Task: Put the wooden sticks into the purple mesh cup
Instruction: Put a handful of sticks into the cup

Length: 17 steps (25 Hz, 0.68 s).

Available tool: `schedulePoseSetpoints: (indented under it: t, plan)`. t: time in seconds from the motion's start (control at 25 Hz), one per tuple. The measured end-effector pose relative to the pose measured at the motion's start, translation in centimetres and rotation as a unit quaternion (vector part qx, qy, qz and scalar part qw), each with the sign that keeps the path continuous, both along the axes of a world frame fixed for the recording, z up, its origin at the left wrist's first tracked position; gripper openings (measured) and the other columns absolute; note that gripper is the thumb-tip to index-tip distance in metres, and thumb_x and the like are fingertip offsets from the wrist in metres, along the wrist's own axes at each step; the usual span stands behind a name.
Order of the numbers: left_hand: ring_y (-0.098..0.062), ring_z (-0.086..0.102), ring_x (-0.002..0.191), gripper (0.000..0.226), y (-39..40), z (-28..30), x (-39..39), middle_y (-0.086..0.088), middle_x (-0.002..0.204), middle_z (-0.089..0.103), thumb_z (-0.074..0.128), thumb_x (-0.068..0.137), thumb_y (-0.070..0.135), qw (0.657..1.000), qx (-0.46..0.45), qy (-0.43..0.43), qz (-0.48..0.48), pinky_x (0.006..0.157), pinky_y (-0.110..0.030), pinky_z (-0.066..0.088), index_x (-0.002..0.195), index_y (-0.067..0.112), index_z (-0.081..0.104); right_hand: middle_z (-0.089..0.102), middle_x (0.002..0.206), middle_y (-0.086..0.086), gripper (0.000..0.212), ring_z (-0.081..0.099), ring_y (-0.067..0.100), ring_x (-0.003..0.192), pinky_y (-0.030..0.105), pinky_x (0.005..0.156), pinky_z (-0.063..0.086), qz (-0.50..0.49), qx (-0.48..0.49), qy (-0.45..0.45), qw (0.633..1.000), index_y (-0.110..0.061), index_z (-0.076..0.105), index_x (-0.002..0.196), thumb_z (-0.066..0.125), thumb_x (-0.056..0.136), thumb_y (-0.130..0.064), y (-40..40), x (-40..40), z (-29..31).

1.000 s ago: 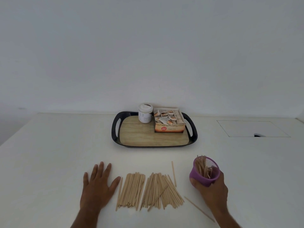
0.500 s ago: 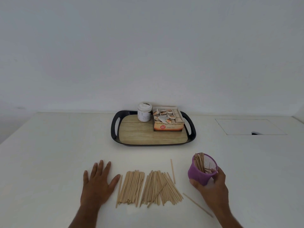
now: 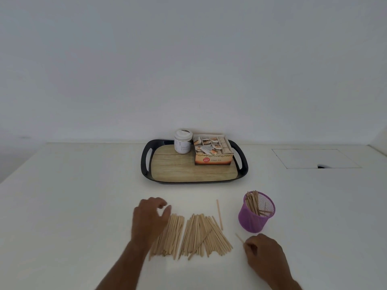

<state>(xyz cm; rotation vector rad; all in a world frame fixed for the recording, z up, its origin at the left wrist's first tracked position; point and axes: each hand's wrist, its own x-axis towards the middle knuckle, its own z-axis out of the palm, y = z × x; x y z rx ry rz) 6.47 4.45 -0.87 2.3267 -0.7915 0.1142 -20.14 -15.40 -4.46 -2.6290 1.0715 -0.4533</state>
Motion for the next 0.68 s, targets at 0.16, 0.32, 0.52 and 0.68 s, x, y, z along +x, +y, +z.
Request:
schedulePoseSetpoints:
  t: [0.16,0.32,0.52,0.68]
  plan:
    - [-0.001,0.059,0.077,0.022,-3.3,2.7,-3.4,0.015,0.082,0.064,0.068,0.083,0.05,0.985,0.083,0.056,-0.14,0.078,-0.027,0.054,0.085,0.028,0.066,0.064,0.073,-0.009,0.017,0.061,0.009,0.067,0.022,0.066,0.052,-0.022,0.031,0.05,0.998,-0.024,0.059,0.074,0.055,0.089,-0.029,0.4,3.7,1.5]
    - [-0.013,0.063,0.091,0.052,-5.1,3.1,-5.6,0.007,0.099,0.066,0.073,0.072,0.063,0.955,0.24,0.091,-0.152,0.082,-0.029,0.051,0.1,0.021,0.064,0.065,0.086,-0.002,0.023,0.061,0.014,0.077,0.025,0.066,0.05,-0.026,0.051,0.06,0.997,-0.018,0.063,0.09,0.044,0.095,-0.029,1.2,7.4,2.2]
    - [-0.017,0.066,0.095,0.053,-5.7,3.0,-6.5,0.003,0.105,0.067,0.081,0.072,0.051,0.946,0.286,0.099,-0.118,0.077,-0.027,0.05,0.108,0.018,0.061,0.066,0.083,-0.01,0.053,0.059,0.007,0.071,0.015,0.069,0.047,-0.03,0.041,0.023,0.998,-0.022,0.065,0.088,0.038,0.089,-0.067,2.2,10.1,1.9]
    - [-0.019,0.068,0.1,0.044,-5.8,2.9,-6.6,0.0,0.109,0.07,0.081,0.078,0.038,0.944,0.29,0.117,-0.109,0.077,-0.026,0.049,0.112,0.016,0.063,0.059,0.068,-0.012,0.029,0.062,0.007,0.066,0.022,0.075,0.053,-0.003,0.129,-0.007,0.992,-0.017,0.072,0.082,0.06,0.09,-0.043,1.9,10.1,1.9]
